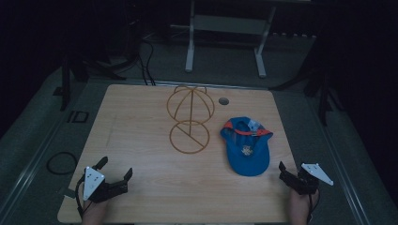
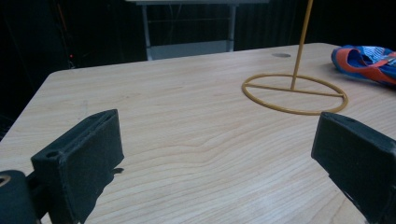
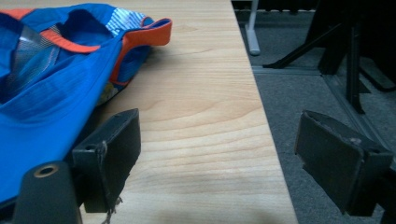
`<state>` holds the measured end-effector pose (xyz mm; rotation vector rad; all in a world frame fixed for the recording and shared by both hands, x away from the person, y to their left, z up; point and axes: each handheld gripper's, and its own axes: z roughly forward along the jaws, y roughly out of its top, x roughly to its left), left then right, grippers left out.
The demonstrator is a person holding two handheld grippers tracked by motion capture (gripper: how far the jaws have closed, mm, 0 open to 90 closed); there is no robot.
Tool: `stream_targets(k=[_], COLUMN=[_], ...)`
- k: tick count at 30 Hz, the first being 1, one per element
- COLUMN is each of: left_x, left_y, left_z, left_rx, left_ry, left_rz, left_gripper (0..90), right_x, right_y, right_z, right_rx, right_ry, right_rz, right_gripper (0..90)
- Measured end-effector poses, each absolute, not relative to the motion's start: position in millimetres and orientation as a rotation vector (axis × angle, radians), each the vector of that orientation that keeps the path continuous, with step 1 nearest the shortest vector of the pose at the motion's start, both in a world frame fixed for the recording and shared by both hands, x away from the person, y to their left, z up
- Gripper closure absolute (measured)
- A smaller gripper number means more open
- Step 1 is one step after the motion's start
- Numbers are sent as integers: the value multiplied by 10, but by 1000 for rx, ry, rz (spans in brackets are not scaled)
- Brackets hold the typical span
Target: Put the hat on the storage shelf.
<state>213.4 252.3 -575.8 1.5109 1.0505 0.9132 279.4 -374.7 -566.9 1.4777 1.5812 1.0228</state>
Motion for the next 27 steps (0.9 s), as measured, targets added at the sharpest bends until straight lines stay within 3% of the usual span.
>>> stream_targets(k=[17,27], left_x=[2134,2129], left_y=[2436,2339], left_z=[-5739,-5728], left_rx=[1510,1554], left_ry=[1022,1002], left_rz=[876,853], left_gripper=[25,44], right_x=[2784,2859], right_y=[-3709,-3584], right_z=[-5635,-5303], right_rx=[1501,1464], right_ry=[1651,1714], right_rz=[1079,1156], right_gripper=[150,138])
